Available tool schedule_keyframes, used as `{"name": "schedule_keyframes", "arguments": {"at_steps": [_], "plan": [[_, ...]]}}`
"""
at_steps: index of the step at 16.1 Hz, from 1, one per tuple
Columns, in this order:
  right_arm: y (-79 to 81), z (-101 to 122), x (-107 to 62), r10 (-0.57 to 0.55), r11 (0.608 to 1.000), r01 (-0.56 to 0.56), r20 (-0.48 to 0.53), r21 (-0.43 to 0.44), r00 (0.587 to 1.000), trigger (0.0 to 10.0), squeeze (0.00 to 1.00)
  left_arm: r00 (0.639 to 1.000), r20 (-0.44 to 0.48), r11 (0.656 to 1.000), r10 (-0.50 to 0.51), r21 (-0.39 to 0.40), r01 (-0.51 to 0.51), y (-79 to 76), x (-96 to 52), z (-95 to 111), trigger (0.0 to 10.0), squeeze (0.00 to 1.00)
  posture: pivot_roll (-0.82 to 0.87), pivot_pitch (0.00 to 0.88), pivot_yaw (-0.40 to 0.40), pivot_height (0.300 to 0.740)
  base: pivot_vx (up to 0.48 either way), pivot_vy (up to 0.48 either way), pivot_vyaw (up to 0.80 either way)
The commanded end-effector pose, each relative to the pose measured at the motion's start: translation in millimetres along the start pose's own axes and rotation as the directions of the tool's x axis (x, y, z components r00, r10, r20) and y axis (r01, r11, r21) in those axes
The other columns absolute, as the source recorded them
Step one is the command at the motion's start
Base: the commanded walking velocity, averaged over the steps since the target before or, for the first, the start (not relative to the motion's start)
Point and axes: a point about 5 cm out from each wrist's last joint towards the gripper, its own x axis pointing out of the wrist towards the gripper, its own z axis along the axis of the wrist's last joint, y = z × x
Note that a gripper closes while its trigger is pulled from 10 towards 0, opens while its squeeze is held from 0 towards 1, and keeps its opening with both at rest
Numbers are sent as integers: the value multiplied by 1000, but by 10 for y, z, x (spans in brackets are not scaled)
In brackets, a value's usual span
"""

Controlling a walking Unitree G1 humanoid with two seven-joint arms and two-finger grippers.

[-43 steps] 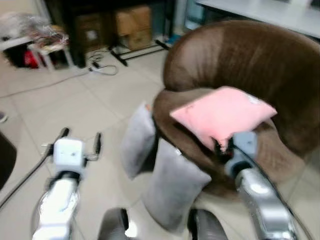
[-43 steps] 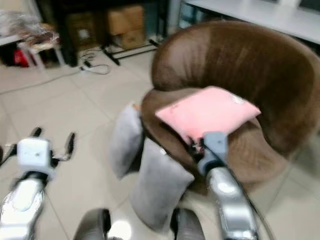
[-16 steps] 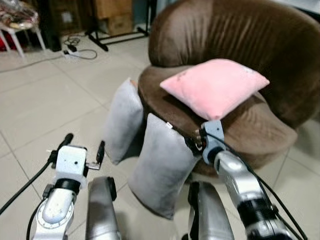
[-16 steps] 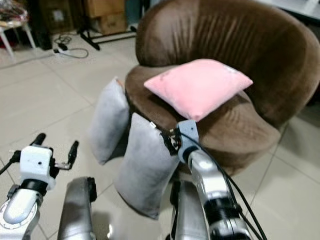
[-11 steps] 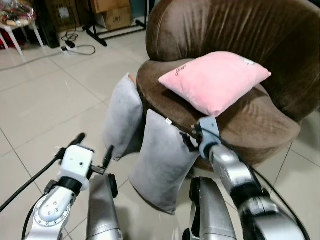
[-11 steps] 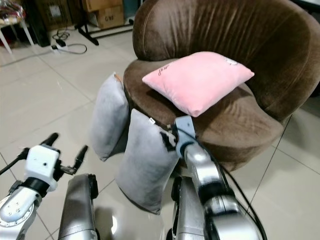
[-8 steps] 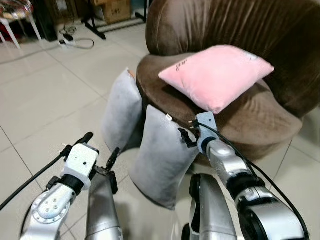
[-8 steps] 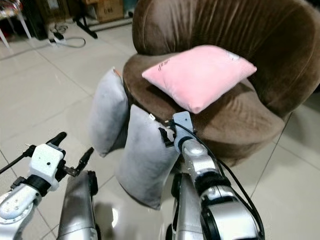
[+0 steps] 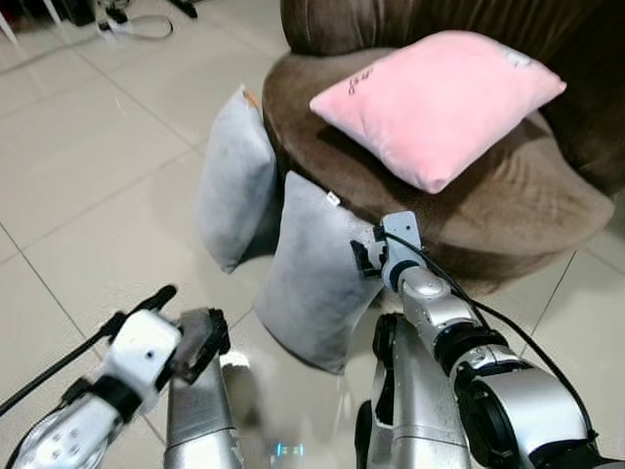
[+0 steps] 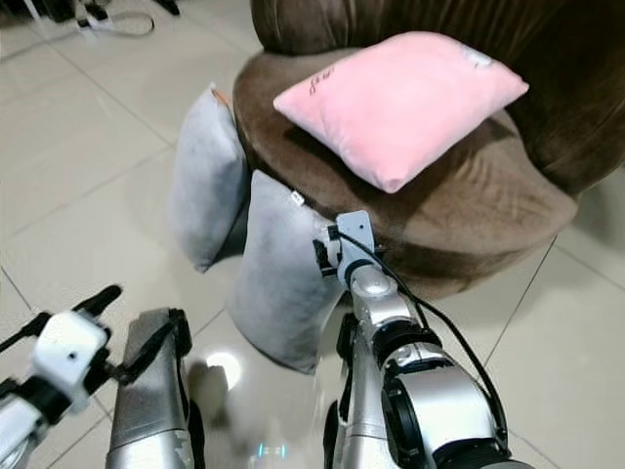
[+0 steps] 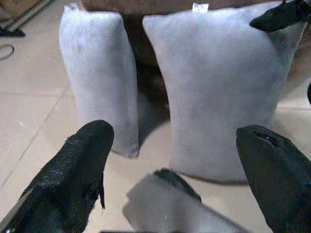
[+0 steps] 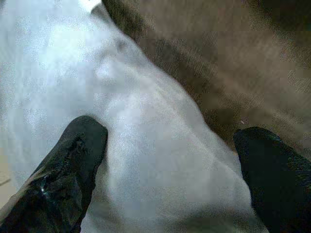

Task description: Move the pillow to the sofa from floor

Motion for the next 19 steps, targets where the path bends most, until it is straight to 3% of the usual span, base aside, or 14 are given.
{"name": "schedule_keyframes", "arguments": {"at_steps": [1,2,3,4,5,6,19], "plan": [[23,-97,-14,4,1000,-5,-39,-23,999,10000,0,1000,-7,1000,-21,2,21,-19,-46,40,10000,0,219,303,-78,460,0,0,0],[32,-136,-22,17,1000,-17,-47,-6,999,7490,0,998,-4,998,-65,-2,65,-83,-66,70,10000,0,214,310,-80,460,0,0,0],[48,-169,-32,36,999,-35,-49,9,998,4275,0,993,2,993,-116,-12,116,-164,-84,102,10000,0,206,311,-82,460,0,0,0],[52,-179,-35,41,999,-41,-49,10,998,4275,0,992,4,991,-129,-17,129,-191,-90,111,10000,0,205,311,-83,460,0,0,0],[56,-185,-37,44,999,-44,-48,11,998,549,0,991,4,991,-136,-20,136,-208,-90,118,10000,0,202,311,-87,460,0,0,0],[64,-188,-39,52,999,-52,-46,14,998,0,0,991,5,990,-136,-23,136,-220,-82,126,10000,0,198,313,-91,460,0,0,0],[139,-206,-43,103,994,-104,-50,-18,993,0,0,988,-19,987,-155,-48,154,-223,-87,84,10000,0,178,296,-93,460,0,0,0]]}}
